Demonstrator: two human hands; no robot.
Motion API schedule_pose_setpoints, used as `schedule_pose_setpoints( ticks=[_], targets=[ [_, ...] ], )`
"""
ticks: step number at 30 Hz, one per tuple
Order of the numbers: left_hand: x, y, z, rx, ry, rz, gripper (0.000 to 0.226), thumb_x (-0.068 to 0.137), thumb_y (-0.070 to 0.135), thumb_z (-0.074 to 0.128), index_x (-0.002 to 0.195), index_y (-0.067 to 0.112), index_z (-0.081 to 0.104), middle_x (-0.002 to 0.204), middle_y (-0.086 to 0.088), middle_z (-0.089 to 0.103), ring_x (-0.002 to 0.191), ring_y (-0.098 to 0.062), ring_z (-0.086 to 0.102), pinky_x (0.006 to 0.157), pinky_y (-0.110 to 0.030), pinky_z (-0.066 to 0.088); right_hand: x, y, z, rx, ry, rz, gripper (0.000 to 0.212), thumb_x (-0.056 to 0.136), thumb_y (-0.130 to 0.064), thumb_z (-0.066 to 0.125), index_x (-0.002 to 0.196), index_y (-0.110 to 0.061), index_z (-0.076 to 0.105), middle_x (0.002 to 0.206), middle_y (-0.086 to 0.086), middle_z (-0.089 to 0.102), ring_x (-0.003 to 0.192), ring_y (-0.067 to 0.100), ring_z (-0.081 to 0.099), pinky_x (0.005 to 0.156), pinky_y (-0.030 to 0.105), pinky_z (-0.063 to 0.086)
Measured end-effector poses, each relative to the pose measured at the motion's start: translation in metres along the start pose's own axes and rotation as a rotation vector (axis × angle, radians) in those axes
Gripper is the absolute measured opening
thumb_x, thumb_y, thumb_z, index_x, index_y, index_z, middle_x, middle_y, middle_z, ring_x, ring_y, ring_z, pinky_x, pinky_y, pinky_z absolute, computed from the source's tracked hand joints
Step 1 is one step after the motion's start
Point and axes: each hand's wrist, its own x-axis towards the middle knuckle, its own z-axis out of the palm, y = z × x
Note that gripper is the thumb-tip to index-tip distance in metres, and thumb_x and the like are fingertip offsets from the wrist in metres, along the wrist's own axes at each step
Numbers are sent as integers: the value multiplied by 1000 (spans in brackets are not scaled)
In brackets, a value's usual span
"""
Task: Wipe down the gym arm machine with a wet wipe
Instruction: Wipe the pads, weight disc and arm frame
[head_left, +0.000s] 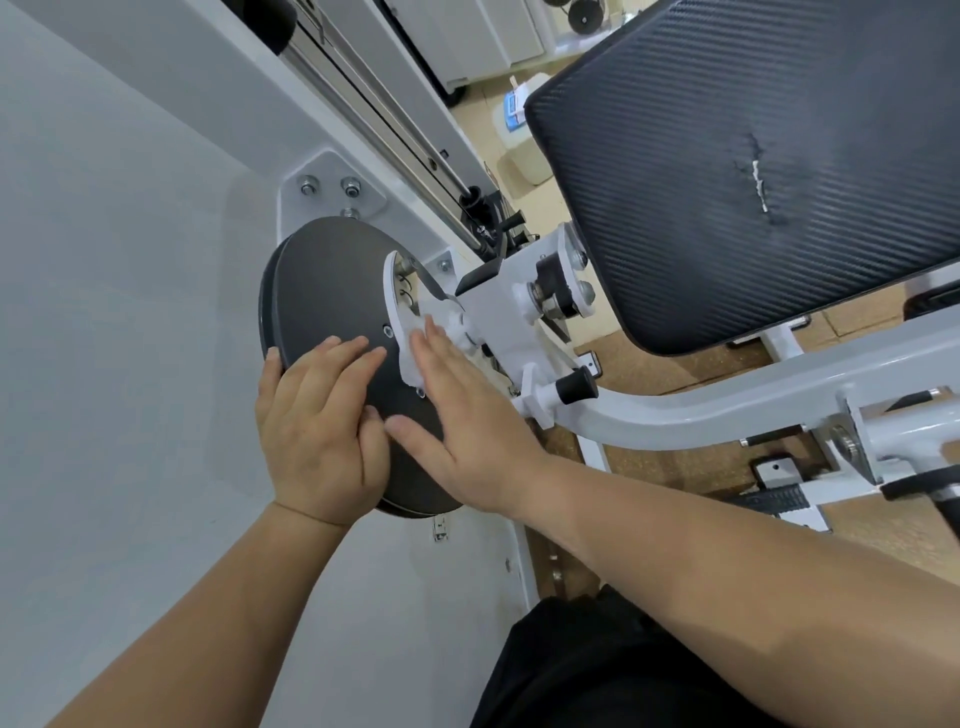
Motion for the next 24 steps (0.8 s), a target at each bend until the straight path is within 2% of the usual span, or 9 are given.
schedule_pose_setpoints(
  ticks=[2, 4, 8, 11, 16, 20, 22, 24],
  targets=[
    [0, 2, -2, -4, -8, -13, 44, 83, 15, 47, 119, 4, 71, 124, -14, 68, 120, -36, 61, 111, -64, 31, -15, 16, -14, -110, 76, -70, 68, 104, -44, 50, 159, -9, 32, 168, 8, 26, 156, 18, 22, 127, 33, 21],
    [2, 5, -3, 27, -23, -22, 45, 83, 14, 48, 121, 4, 70, 126, -15, 66, 125, -38, 57, 112, -65, 28, -32, 34, -25, -218, 213, -152, 58, 102, -35, 54, 149, -2, 48, 159, 14, 44, 148, 24, 41, 121, 39, 36],
    [2, 13, -6, 92, -8, 78, 47, 82, 11, 54, 127, 4, 65, 133, -18, 62, 135, -40, 48, 115, -68, 22, -57, 54, -35, -355, 366, -189, 56, 96, -25, 63, 143, 5, 53, 151, 20, 52, 140, 30, 51, 118, 37, 41],
    [10, 42, -7, 75, -10, 178, 45, 86, 13, 52, 128, 4, 63, 135, -19, 61, 135, -40, 48, 117, -64, 23, -60, 61, -41, -391, 426, -171, 56, 96, -27, 63, 141, 5, 55, 148, 20, 55, 137, 30, 54, 114, 41, 46],
    [31, 65, -7, 169, -354, 75, 53, 91, 29, 38, 132, 6, 61, 142, -17, 57, 142, -38, 41, 122, -58, 15, -53, 52, -47, -303, 500, -129, 58, 96, -31, 57, 143, 4, 53, 148, 18, 55, 138, 28, 53, 117, 35, 41],
    [42, 74, -1, 226, -529, 149, 61, 91, 34, 35, 142, 7, 53, 150, -17, 49, 145, -38, 37, 121, -58, 20, -67, 70, -57, -236, 487, 62, 66, 98, -42, 51, 150, -1, 47, 156, 12, 48, 146, 21, 43, 122, 31, 32],
    [44, 87, 9, 229, -642, 193, 66, 95, 38, 32, 156, 12, 32, 164, -14, 27, 153, -34, 21, 124, -55, 13, -75, 83, -63, -191, 388, 233, 80, 97, -58, 43, 158, -8, 35, 165, 6, 33, 153, 16, 27, 124, 28, 21],
    [43, 96, 24, 208, -748, 191, 71, 100, 42, 28, 162, 17, 4, 170, -10, -3, 157, -30, 0, 125, -50, 0, -74, 91, -63, -165, 278, 300, 91, 94, -69, 42, 163, -12, 24, 171, 2, 18, 157, 13, 14, 126, 30, 14]
  ],
)
